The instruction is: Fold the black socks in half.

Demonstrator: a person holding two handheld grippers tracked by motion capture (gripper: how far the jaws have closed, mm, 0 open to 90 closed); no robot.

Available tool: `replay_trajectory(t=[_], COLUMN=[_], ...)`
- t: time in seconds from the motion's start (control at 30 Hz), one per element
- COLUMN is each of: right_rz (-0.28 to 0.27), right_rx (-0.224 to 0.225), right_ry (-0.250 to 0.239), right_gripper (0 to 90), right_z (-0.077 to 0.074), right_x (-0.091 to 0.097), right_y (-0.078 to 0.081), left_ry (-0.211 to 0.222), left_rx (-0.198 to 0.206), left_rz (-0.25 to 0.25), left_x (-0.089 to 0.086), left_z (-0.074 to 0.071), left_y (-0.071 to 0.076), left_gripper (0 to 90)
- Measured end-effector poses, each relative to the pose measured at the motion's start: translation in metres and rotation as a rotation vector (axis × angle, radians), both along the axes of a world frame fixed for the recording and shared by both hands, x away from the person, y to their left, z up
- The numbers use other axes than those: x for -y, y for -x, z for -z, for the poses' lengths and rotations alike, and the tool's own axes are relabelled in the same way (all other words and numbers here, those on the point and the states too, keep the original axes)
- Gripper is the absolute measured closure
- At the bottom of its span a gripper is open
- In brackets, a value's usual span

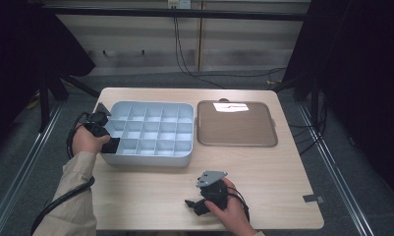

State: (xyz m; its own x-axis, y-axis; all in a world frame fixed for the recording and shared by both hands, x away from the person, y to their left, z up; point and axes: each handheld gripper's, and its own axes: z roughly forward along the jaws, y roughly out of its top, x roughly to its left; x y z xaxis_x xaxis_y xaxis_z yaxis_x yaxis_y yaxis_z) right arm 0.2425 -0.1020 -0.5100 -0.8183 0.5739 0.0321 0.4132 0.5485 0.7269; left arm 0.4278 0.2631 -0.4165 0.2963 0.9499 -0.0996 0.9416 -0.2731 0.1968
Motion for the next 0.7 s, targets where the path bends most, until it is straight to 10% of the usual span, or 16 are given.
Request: replay_trajectory(t=[0.7], right_rz=[0.002], right_rx=[0.001], right_ry=[0.001], right_gripper=[13.4], right_z=[0.000], right_x=[0.000], right_y=[0.000], left_ry=[0.025], left_rx=[0.036], left_rz=[0.006], left_x=[-0.001], left_z=[-0.022], left_y=[0.001], left_gripper=[75.8])
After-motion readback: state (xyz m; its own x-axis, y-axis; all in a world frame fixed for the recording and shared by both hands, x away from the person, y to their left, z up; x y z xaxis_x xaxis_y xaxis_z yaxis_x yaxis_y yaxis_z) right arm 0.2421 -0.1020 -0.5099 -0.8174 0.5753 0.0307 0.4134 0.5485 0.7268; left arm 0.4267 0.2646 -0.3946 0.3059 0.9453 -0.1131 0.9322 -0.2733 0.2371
